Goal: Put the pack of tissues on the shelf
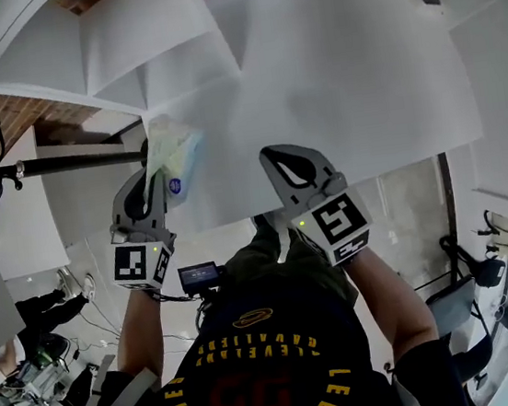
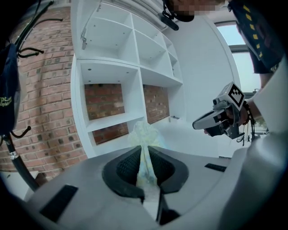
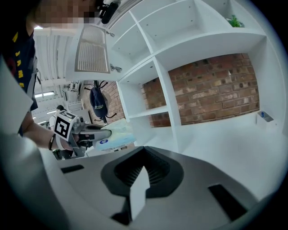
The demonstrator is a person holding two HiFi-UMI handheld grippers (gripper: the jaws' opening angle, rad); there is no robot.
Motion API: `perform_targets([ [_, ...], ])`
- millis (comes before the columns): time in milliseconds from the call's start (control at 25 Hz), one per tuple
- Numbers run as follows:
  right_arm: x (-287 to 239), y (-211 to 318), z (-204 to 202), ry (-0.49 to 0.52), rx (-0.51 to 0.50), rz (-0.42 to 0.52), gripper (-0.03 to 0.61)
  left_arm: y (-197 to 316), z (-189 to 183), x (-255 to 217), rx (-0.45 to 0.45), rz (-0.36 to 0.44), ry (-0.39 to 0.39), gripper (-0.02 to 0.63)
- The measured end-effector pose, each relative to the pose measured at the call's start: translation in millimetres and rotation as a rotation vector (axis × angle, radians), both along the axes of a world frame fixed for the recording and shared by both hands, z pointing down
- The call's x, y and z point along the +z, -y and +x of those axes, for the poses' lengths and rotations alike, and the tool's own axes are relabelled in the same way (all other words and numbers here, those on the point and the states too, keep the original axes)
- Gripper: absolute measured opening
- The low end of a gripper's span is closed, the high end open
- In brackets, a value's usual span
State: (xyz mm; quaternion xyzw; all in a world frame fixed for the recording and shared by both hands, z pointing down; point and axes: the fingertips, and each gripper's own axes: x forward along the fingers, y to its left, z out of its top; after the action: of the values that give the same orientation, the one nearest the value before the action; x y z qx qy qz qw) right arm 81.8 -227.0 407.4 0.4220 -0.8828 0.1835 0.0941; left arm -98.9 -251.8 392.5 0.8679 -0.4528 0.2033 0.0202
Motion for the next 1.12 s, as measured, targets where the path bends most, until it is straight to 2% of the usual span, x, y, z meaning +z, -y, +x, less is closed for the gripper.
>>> perform_targets([
  [520,9.5,54.9,8.7,0.067,0.043,-0.010,-0.008,85.3,4.9,41.7,-0.013,0.002,0.087,0.032],
  [1000,10.8,79.1,-3.3,0.097,0.053,-0.027,-0.002,180.5,5.4,73.0,-0.064,-0.037,0.081,0.032],
  [1120,12.8,78.7,-2.0,0.104,0.055,-0.038,0.023,200.6,13.0,72.2,-0.074,-0.029,0.073,0.032],
])
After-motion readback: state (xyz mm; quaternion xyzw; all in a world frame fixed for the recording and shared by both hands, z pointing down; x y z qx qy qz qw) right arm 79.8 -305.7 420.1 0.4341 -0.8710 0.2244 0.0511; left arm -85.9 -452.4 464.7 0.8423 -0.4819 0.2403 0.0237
